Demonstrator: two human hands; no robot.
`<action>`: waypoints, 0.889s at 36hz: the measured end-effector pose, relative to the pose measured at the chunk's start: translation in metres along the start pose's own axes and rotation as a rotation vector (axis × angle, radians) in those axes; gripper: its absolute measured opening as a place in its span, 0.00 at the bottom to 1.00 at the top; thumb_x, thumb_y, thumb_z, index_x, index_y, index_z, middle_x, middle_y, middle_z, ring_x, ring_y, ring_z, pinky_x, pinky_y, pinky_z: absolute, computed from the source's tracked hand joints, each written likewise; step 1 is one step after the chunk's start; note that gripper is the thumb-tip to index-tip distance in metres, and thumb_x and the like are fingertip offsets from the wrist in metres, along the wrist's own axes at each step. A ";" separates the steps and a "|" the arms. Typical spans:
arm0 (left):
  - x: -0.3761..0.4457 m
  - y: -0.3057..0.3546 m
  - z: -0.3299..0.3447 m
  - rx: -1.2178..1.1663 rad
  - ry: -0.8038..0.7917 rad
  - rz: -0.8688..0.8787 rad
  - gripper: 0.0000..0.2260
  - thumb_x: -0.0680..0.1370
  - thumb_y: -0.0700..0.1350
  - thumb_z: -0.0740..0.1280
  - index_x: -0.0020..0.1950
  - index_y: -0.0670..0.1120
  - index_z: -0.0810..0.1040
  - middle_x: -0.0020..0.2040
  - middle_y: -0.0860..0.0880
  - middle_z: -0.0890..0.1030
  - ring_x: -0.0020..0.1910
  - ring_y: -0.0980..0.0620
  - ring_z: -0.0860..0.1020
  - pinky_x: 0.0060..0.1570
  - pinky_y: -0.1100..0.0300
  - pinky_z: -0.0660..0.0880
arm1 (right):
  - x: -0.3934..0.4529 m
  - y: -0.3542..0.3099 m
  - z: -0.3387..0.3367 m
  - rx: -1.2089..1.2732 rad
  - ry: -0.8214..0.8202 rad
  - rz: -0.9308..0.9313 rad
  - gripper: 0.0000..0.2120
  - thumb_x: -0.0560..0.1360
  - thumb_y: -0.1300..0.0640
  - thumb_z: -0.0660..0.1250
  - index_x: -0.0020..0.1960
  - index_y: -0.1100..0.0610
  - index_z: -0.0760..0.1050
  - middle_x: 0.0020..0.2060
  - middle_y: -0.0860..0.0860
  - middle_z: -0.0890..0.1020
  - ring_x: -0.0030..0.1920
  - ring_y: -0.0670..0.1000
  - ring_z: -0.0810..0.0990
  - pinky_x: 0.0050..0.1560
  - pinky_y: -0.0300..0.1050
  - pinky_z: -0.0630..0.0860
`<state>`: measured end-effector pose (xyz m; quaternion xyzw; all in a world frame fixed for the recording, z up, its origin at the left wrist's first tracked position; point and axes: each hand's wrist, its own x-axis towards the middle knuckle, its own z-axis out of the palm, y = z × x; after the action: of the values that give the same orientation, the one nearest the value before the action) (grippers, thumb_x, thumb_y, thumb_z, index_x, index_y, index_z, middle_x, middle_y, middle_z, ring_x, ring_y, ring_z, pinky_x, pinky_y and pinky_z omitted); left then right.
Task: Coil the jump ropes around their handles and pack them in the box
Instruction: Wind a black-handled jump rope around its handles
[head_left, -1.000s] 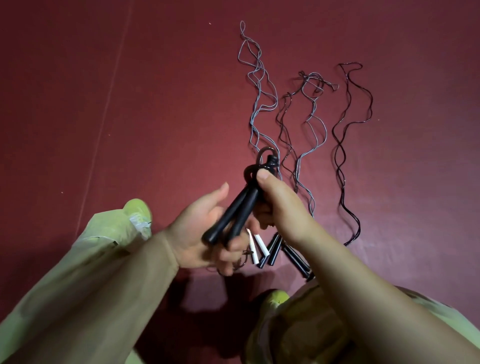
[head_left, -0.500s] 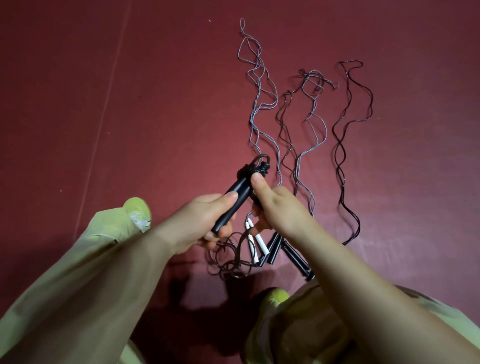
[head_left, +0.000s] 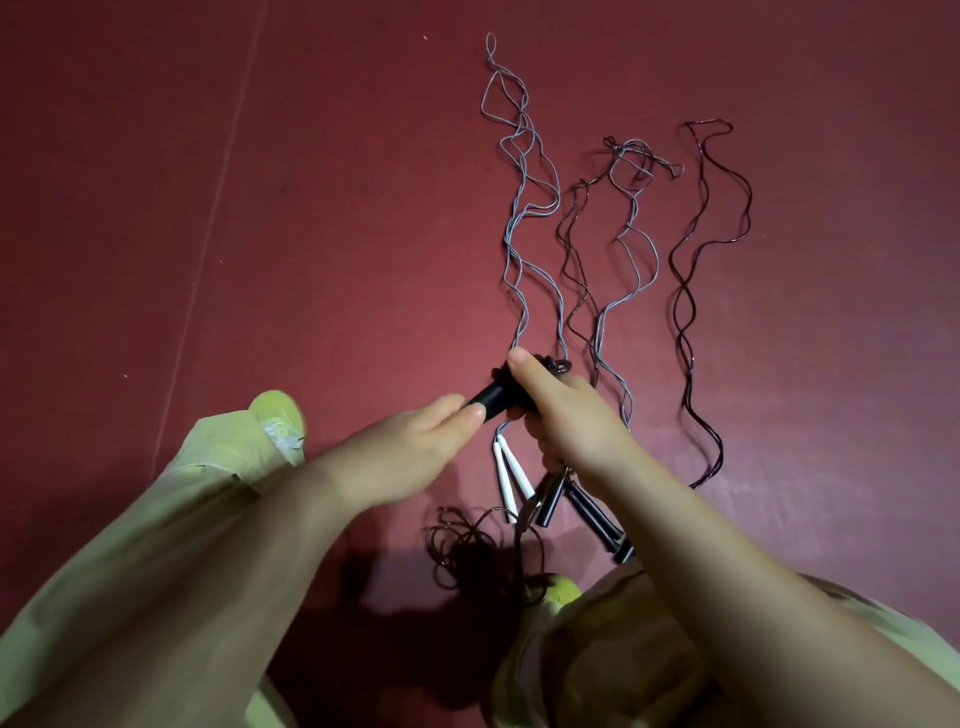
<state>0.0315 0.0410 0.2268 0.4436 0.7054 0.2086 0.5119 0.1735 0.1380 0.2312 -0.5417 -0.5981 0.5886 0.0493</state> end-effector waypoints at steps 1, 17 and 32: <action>-0.001 0.002 -0.003 -0.090 -0.037 -0.008 0.19 0.78 0.64 0.55 0.41 0.52 0.74 0.35 0.52 0.76 0.37 0.49 0.73 0.42 0.56 0.69 | -0.001 -0.001 -0.001 0.020 -0.003 -0.018 0.26 0.73 0.33 0.60 0.32 0.55 0.74 0.18 0.43 0.64 0.19 0.45 0.61 0.31 0.44 0.57; -0.005 0.005 -0.016 -0.870 -0.469 -0.049 0.17 0.63 0.54 0.75 0.38 0.41 0.77 0.27 0.47 0.74 0.22 0.52 0.73 0.26 0.59 0.75 | -0.008 -0.008 -0.006 0.353 -0.410 -0.196 0.32 0.63 0.41 0.62 0.48 0.72 0.72 0.27 0.57 0.69 0.26 0.49 0.68 0.29 0.41 0.69; 0.003 0.003 -0.009 -0.481 -0.085 -0.103 0.11 0.77 0.48 0.68 0.39 0.43 0.73 0.29 0.48 0.78 0.26 0.52 0.77 0.28 0.64 0.72 | -0.009 -0.008 -0.003 0.310 -0.351 0.069 0.21 0.82 0.46 0.56 0.45 0.61 0.76 0.30 0.54 0.77 0.27 0.50 0.73 0.30 0.41 0.72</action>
<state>0.0243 0.0463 0.2311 0.2807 0.6352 0.3252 0.6419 0.1748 0.1358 0.2435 -0.4372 -0.4812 0.7598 0.0067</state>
